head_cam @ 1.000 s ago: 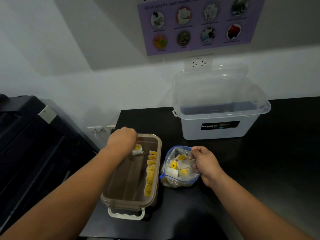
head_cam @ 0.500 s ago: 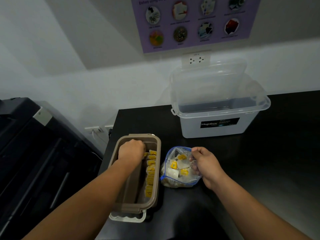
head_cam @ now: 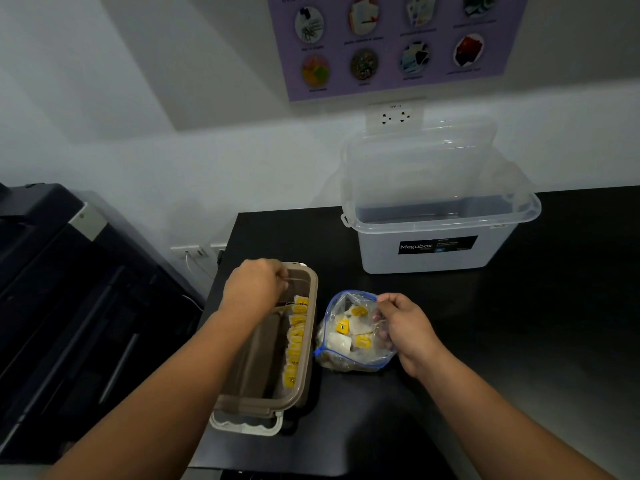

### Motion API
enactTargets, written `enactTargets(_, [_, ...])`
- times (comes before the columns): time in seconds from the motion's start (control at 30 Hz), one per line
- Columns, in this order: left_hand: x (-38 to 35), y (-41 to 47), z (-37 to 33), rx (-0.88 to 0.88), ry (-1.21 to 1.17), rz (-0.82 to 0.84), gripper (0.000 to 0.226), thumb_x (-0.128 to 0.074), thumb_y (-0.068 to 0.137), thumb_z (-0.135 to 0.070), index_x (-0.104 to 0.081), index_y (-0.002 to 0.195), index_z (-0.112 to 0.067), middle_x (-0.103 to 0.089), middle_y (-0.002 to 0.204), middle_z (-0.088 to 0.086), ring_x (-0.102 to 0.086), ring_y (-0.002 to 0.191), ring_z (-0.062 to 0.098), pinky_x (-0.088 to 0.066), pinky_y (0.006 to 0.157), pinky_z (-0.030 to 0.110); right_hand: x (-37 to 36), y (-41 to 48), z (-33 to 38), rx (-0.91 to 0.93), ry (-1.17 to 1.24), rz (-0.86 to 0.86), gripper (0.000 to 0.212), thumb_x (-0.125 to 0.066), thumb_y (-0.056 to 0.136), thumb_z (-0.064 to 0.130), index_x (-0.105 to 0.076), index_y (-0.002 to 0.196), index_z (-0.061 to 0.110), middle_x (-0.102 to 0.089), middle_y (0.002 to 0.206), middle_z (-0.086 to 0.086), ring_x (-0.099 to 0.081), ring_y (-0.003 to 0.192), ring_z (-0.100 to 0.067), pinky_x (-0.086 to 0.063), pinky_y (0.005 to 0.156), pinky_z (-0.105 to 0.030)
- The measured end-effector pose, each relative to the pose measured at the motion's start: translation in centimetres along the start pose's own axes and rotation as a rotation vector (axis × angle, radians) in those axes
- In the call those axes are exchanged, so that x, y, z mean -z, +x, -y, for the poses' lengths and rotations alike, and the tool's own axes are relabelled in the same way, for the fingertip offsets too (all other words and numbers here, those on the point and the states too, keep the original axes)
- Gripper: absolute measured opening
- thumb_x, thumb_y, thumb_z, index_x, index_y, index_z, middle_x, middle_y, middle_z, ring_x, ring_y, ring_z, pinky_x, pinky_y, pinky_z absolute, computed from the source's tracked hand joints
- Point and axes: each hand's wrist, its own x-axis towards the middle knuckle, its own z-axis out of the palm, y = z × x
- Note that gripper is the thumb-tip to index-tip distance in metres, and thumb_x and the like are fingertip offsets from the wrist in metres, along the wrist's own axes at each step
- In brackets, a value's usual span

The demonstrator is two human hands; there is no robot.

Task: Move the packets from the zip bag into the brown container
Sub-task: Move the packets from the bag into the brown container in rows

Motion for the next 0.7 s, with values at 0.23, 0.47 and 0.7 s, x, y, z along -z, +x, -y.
enactTargets(0.23, [3.3, -4.6, -5.2, -0.277, -0.288, -0.029, 0.015, -0.073, 0.091, -0.027, -0.073, 0.106, -0.031, -0.07, 0.094, -0.015, -0.064, 0.086, -0.001, -0.051, 0.081, 0.018, 0.6, 0.2, -0.5, 0.016, -0.048, 0.009, 0.011, -0.054, 0.106, 0.021, -0.064, 0.108, 0.019, -0.065, 0.092, -0.008, -0.049, 0.055, -0.013, -0.04, 0.045, -0.027])
enactTargets(0.47, [0.0, -4.8, -9.3, -0.465, 0.079, 0.32, 0.023, -0.071, 0.09, -0.027, -0.075, 0.112, -0.032, -0.073, 0.109, -0.007, -0.067, 0.099, 0.013, -0.054, 0.092, 0.035, 1.1, -0.5, -0.8, 0.067, -0.075, 0.01, 0.015, -0.052, 0.108, 0.02, -0.067, 0.107, 0.017, -0.067, 0.09, -0.006, -0.058, 0.071, -0.016, -0.05, 0.066, -0.032])
enactTargets(0.7, [-2.0, -4.1, -11.2, -0.43, 0.345, 0.537, 0.031, -0.066, 0.094, -0.02, -0.07, 0.124, -0.023, -0.065, 0.124, 0.006, -0.064, 0.11, 0.026, -0.053, 0.095, 0.039, 1.5, -0.7, -0.8, 0.055, -0.067, 0.033, 0.014, -0.052, 0.107, 0.02, -0.066, 0.106, 0.018, -0.068, 0.094, -0.008, -0.057, 0.07, -0.013, -0.048, 0.065, -0.029])
